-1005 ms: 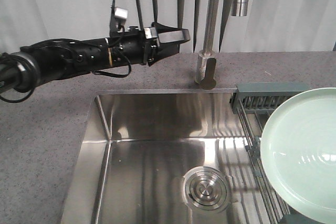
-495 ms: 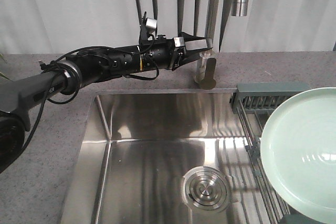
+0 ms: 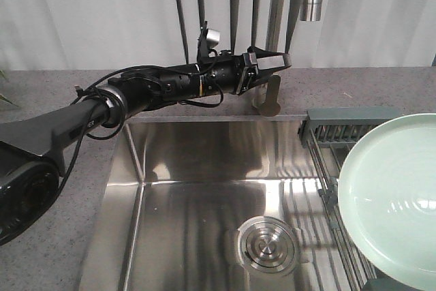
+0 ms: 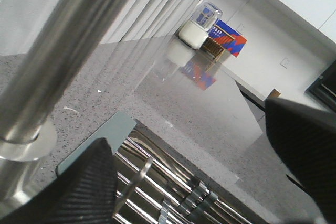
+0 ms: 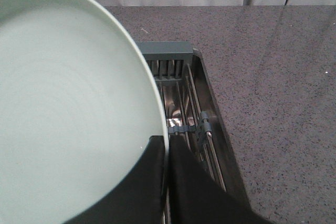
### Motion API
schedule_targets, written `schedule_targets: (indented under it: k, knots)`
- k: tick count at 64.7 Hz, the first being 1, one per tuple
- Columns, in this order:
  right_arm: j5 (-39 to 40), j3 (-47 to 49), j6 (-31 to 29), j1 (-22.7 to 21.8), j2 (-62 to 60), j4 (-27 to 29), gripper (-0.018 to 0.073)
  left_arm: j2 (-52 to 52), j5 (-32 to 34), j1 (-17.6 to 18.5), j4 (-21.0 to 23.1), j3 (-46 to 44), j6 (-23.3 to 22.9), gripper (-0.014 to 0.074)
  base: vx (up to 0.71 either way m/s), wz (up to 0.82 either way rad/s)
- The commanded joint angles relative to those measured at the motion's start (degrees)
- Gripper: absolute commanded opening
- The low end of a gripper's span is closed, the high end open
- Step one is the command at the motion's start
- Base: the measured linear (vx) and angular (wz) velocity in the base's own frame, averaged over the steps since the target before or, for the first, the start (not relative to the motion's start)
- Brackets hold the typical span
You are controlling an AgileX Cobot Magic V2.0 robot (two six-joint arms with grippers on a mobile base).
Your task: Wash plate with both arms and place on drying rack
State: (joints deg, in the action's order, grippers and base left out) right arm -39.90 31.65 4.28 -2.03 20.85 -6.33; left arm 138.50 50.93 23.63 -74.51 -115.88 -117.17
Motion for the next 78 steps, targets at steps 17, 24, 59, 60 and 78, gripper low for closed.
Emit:
schedule_targets:
  k: [17, 24, 59, 60, 78]
  knots:
    - [4.6, 1.9, 0.2, -0.4, 0.4, -0.4, -0.0001, -4.0, 5.8, 0.8, 2.2, -2.0, -1.7, 0.0575, 0.0, 0.0]
    - [4.6, 1.9, 0.2, -0.4, 0.4, -0.4, -0.0001, -4.0, 7.1, 0.8, -1.3, -2.0, -4.6, 0.0575, 0.0, 0.0]
    - [4.6, 1.9, 0.2, -0.4, 0.4, -0.4, -0.0001, -4.0, 14.7, 0.8, -5.8, -1.9, -5.3, 0.05, 0.0, 0.0]
    - [4.6, 1.9, 0.2, -0.4, 0.4, -0.4, -0.0001, -4.0, 14.7, 0.8, -5.7, -1.9, -5.3, 0.0493, 0.0, 0.0]
    - [4.6, 1.9, 0.2, -0.4, 0.4, -0.4, -0.0001, -4.0, 9.7, 0.0, -3.9, -3.6, -5.3, 0.0311, 0.0, 0.0]
